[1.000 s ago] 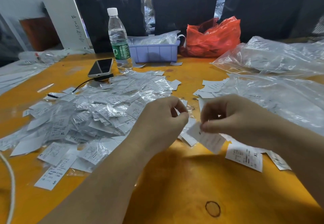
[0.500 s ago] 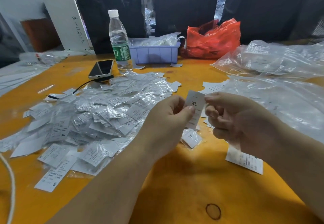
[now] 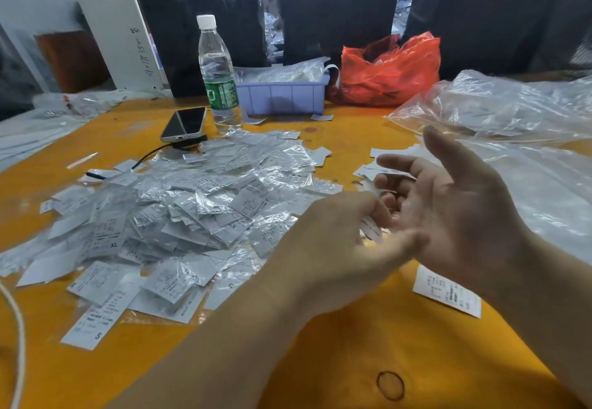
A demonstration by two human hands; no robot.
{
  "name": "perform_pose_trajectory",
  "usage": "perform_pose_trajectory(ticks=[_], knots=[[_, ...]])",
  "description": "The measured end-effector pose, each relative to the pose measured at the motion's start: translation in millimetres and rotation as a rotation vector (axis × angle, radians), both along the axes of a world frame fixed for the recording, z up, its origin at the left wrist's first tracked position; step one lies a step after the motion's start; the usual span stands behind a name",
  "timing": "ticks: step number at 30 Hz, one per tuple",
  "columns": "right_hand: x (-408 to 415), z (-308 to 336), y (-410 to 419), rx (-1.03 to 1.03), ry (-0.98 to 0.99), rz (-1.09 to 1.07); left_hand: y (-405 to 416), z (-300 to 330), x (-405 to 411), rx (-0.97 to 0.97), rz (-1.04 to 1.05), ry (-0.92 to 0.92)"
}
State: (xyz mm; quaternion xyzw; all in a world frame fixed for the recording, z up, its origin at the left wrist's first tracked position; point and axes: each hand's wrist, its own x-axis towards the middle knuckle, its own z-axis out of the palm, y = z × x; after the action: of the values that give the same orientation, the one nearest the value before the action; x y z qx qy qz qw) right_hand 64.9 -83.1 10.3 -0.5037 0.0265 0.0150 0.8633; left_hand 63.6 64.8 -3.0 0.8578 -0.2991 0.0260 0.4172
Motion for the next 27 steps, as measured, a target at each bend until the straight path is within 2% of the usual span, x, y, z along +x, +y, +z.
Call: perform_pose_trajectory(ticks=[3, 5, 7, 13, 17, 24, 27], knots=[[-0.4, -0.1, -0.7, -0.016, -0.007, 0.005, 0.1, -0.4, -0.2, 0.054, 0.015, -0.071], [-0.5, -0.2, -0.3, -0.014, -0.011, 0.014, -1.1, -0.7, 0.8, -0.027, 0.041, -0.035], [-0.6, -1.1, -0.2, -0.04, -0.009, 0.039, -0.4, -1.2, 3.8, -0.15, 0.063, 0.077], [2.8, -1.7, -5.9, -0.45, 0.027, 0.149, 14.0, 4.0, 17.1, -0.358, 0.138, 0.253], [1.5, 1.6, -9.5, -0.532, 0.0, 0.288, 17.2, 3.0, 19.8, -0.368, 0.147, 0.285], [4.1, 0.8, -12.8, -0.554, -0.033, 0.297, 18.2, 1.5, 21.9, -0.397, 0.104, 0.282], [2.6, 0.8, -13.1, -0.584, -0.048, 0.379, 18.9, 0.8, 22.4, -0.393, 0.092, 0.258]])
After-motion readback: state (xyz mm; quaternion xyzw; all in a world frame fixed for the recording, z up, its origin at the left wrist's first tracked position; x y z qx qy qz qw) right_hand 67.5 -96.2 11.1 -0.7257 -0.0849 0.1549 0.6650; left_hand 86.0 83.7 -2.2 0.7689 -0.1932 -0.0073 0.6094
